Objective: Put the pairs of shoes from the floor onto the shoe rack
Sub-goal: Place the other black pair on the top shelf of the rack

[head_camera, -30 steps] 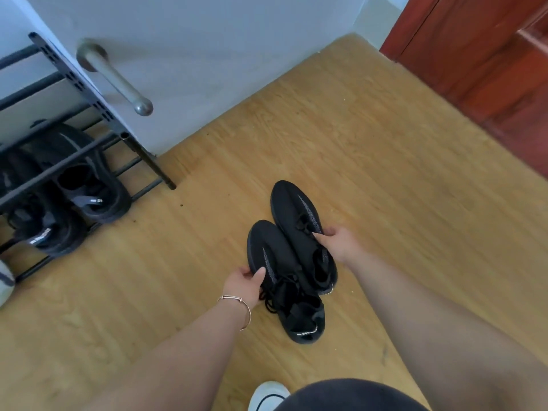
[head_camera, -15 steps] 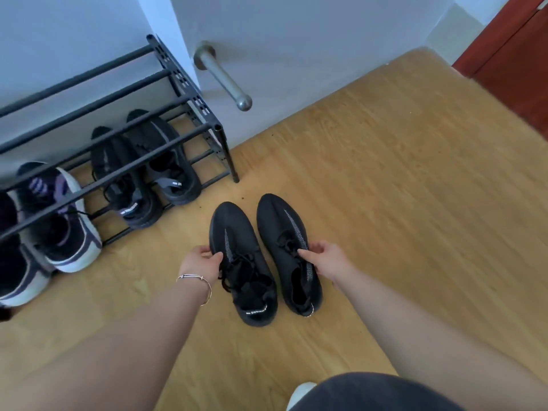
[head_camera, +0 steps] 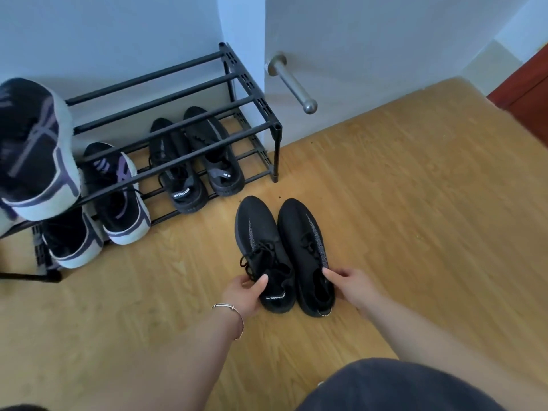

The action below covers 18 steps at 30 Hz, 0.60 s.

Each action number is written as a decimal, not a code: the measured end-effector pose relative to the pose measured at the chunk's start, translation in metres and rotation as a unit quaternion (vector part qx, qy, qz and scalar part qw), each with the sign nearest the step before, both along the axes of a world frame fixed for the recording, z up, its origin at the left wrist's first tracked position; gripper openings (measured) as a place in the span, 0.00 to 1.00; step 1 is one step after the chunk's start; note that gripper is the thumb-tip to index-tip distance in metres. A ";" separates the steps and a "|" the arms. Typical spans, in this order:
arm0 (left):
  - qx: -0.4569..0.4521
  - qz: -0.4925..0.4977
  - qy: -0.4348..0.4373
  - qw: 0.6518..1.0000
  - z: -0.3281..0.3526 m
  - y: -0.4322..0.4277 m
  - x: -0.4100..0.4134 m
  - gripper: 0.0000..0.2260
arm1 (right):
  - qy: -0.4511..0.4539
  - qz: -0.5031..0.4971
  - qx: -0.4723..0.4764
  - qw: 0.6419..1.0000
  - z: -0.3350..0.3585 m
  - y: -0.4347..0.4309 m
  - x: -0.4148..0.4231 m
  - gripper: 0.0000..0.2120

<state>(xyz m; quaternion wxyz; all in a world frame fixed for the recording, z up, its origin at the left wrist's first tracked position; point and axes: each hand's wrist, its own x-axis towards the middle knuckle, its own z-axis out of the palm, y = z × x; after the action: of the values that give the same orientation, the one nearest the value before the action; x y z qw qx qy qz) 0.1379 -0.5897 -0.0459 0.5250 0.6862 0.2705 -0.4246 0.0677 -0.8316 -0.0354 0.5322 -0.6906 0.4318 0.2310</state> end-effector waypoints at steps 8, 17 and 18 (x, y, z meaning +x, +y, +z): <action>0.090 0.003 -0.070 0.994 0.015 -0.001 0.001 0.24 | -0.034 -0.047 0.051 0.997 0.001 0.028 -0.012 0.12; 0.059 0.053 -0.075 0.994 0.041 0.033 -0.013 0.23 | -0.094 -0.059 0.052 0.992 0.038 0.053 -0.019 0.11; 0.045 0.063 -0.077 0.994 0.048 0.039 -0.015 0.25 | -0.104 -0.057 0.052 0.991 0.046 0.058 -0.020 0.11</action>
<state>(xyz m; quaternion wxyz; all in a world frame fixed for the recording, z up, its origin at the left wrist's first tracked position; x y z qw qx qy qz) 0.1232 -0.5503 0.0021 0.5386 0.7212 0.2910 -0.3242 0.0478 -0.7737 0.0106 0.6223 -0.6562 0.4001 0.1490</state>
